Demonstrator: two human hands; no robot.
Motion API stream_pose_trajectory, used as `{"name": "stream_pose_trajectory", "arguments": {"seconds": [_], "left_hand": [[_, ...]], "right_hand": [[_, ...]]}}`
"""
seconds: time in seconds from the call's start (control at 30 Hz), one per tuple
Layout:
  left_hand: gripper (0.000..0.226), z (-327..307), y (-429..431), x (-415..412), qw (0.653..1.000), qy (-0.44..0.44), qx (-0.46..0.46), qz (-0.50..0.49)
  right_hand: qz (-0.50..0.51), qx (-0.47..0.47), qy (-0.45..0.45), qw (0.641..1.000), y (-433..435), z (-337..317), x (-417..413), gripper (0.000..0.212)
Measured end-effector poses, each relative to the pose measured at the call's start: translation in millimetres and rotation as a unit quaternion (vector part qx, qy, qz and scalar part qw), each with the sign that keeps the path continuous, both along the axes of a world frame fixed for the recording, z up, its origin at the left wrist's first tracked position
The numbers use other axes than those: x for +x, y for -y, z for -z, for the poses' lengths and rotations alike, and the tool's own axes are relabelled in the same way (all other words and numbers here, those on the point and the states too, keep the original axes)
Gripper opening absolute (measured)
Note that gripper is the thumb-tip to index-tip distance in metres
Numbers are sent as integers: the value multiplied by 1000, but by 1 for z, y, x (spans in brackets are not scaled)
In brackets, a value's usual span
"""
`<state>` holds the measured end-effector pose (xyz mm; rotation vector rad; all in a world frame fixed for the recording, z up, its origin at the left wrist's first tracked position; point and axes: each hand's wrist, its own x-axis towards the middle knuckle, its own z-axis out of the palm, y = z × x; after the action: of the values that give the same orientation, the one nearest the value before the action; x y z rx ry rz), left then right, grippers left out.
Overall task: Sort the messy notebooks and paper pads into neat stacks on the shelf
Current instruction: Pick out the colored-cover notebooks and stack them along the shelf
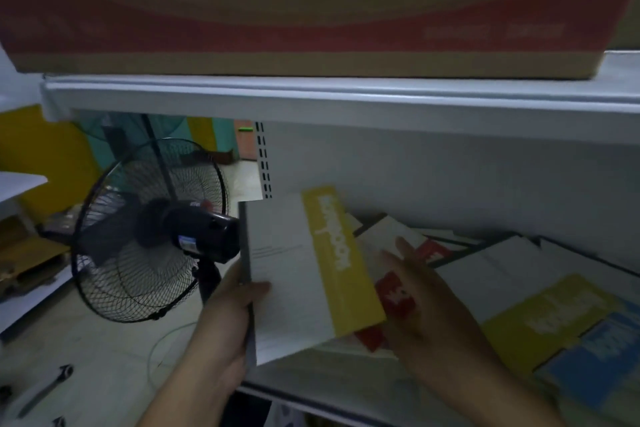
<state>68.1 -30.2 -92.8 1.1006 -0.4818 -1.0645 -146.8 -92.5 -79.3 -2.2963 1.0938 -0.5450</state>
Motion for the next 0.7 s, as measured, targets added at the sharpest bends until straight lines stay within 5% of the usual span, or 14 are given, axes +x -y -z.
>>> {"name": "stream_pose_trajectory", "arguments": {"seconds": [0.13,0.23,0.37,0.53,0.63,0.7], "left_hand": [[40,3,-16,41,1000,22,1,-4],[42,10,-25,61,998,16,-11,62],[44,18,-30,80,994,7,-10,110],[40,13,-36,106,995,47,11,85],[24,7,-31,108,992,41,18,114],[23,1,-26,102,984,5,33,175]], "right_hand": [[46,-20,-232,972,-11,7,40,71],[103,-62,-238,964,-25,14,49,53],[161,-151,-64,973,-40,22,53,34],[260,-221,119,932,-43,6,51,32],[169,-242,225,929,-53,2,58,31],[77,-240,215,944,-60,10,69,30]]}}
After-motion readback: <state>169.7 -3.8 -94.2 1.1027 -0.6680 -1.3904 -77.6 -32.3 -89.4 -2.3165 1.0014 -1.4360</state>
